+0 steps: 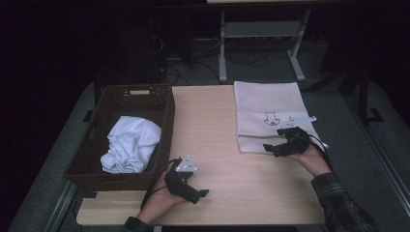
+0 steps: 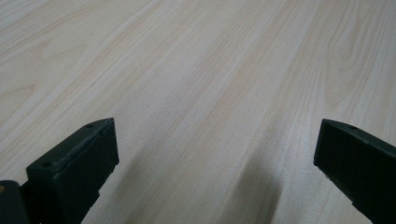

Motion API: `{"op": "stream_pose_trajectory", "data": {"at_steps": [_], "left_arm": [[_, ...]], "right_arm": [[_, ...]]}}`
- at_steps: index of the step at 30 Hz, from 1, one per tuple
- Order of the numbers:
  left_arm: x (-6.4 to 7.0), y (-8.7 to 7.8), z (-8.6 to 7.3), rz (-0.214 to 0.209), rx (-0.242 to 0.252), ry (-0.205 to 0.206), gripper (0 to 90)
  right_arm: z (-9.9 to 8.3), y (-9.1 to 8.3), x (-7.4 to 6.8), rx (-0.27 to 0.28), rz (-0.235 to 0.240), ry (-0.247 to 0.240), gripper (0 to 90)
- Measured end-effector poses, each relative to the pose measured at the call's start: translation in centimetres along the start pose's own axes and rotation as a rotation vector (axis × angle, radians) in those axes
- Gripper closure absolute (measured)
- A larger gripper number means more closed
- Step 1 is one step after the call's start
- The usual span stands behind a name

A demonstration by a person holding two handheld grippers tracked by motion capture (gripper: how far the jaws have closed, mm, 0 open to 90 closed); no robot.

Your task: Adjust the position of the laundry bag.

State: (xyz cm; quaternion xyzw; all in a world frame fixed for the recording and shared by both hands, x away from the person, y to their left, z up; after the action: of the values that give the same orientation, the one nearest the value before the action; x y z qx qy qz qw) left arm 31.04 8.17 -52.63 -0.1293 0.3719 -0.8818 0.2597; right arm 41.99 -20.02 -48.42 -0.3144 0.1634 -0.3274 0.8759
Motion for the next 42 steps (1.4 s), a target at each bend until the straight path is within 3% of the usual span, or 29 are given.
{"op": "stream_pose_trajectory", "data": {"at_steps": [8, 18, 27, 30, 35, 42], "left_arm": [[0.0, -0.1, 0.1, -0.004, 0.009, -0.003, 0.0], [0.0, 0.0, 0.0, 0.000, 0.005, -0.004, 0.0], [0.0, 0.0, 0.0, -0.003, 0.009, -0.012, 0.0], [0.0, 0.1, 0.0, -0.001, 0.009, -0.012, 0.0], [0.0, 0.1, 0.0, 0.000, 0.007, -0.013, 0.0], [0.0, 0.2, -0.1, 0.001, -0.001, -0.009, 0.0]], "right_arm": [[0.9, 0.4, 1.3, -0.003, -0.012, 0.003, 14.1], [1.1, 0.4, 3.1, -0.002, -0.024, 0.048, 15.5], [2.0, 1.5, 4.6, -0.014, -0.011, 0.072, 22.9], [2.3, 1.7, 5.1, 0.013, -0.020, 0.083, 29.6], [1.7, 2.1, 6.3, 0.003, -0.036, 0.114, 44.4], [1.6, 2.3, 7.3, -0.005, -0.060, 0.133, 54.3]]}}
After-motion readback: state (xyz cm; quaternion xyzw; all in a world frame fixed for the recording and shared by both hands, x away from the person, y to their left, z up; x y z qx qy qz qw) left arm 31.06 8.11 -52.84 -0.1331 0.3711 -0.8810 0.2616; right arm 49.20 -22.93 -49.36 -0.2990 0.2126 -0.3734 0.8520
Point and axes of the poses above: each handheld gripper's, and its own axes: y roughly forward along the jaws, z roughly out of its top, x roughly to its right, the point moved 9 cm from there along y, roughly forward along the jaws, and after that the axes turned 5 degrees about z, right-handed, at the moved point
